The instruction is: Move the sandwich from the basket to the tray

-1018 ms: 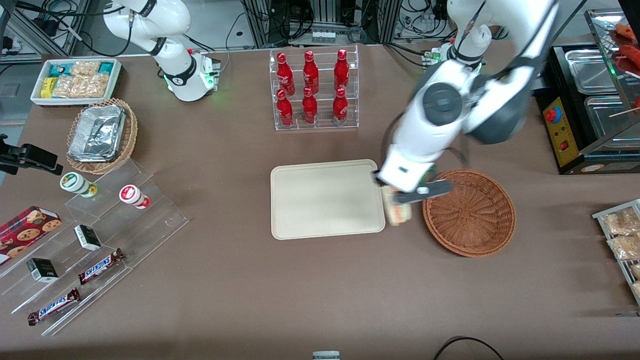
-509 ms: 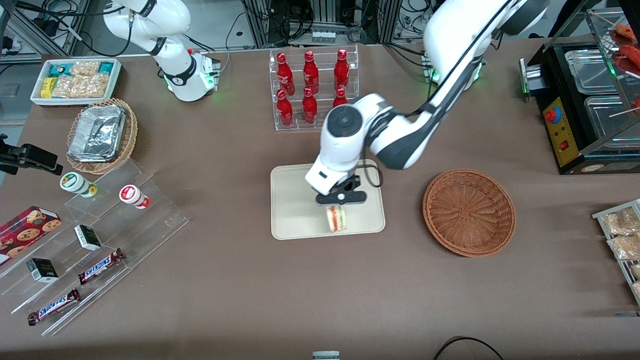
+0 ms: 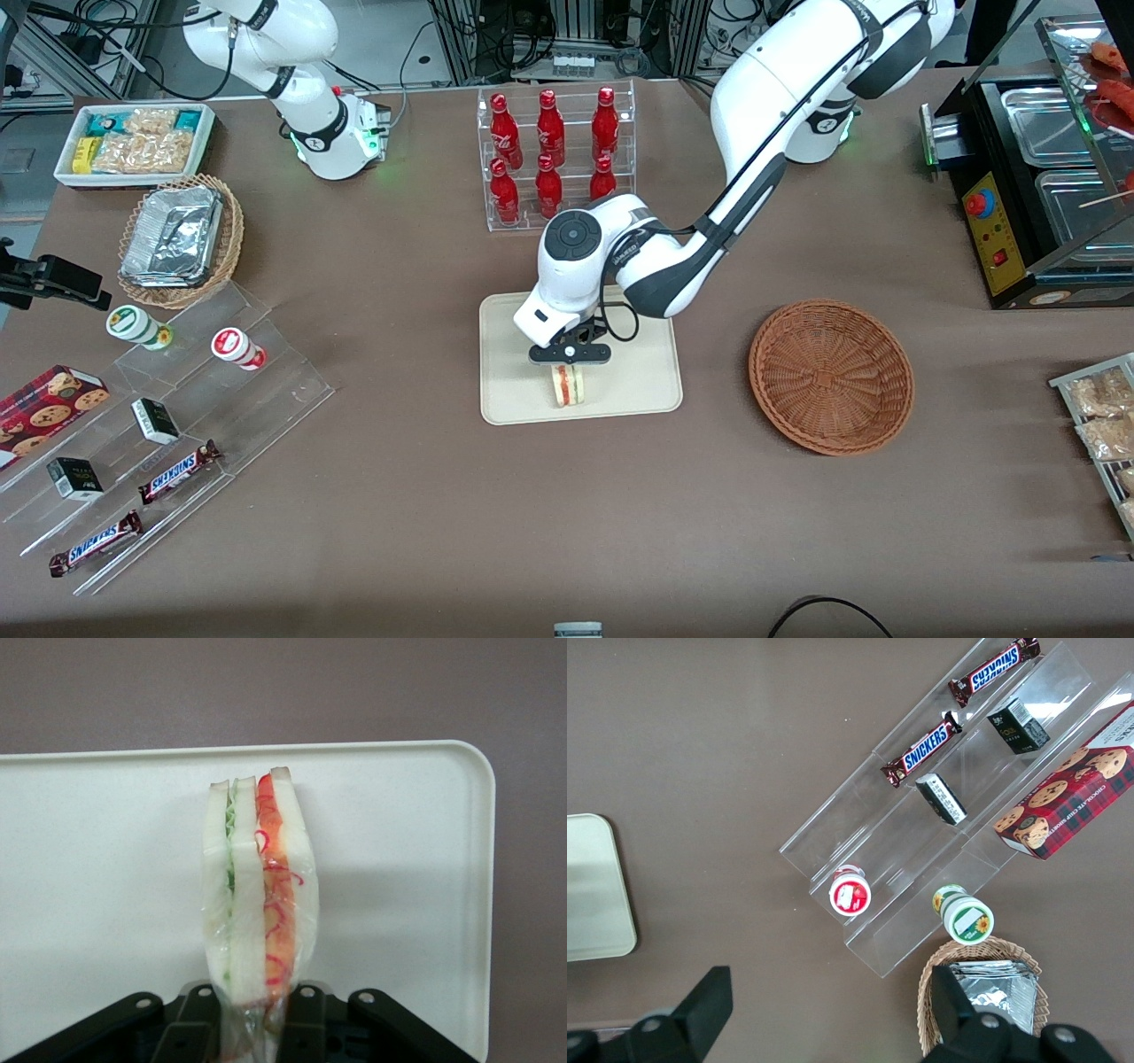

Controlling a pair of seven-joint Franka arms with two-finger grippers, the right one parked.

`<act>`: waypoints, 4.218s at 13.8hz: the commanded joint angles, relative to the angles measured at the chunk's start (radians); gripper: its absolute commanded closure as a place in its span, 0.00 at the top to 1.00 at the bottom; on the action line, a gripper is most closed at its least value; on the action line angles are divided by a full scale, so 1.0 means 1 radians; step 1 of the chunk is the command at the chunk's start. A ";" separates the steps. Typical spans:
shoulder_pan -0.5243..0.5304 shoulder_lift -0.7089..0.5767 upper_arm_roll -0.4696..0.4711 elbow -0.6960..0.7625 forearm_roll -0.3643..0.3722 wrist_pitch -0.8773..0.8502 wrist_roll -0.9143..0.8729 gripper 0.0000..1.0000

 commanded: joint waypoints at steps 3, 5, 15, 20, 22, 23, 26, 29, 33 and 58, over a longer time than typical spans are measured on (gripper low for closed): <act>-0.014 -0.001 0.009 -0.023 0.021 -0.038 -0.025 0.99; -0.012 -0.012 0.009 -0.017 0.019 -0.060 -0.025 1.00; 0.026 -0.269 0.009 0.035 0.010 -0.326 -0.052 1.00; 0.142 -0.418 0.006 0.031 0.001 -0.434 -0.016 1.00; 0.213 -0.486 0.006 0.029 -0.057 -0.500 0.109 1.00; 0.254 -0.519 0.006 0.027 -0.100 -0.538 0.188 1.00; 0.337 -0.598 0.007 0.026 -0.137 -0.624 0.329 1.00; 0.429 -0.677 0.007 0.006 -0.203 -0.682 0.478 1.00; 0.408 -0.754 0.142 -0.006 -0.269 -0.758 0.689 1.00; 0.397 -0.774 0.497 -0.095 -0.323 -0.643 0.992 1.00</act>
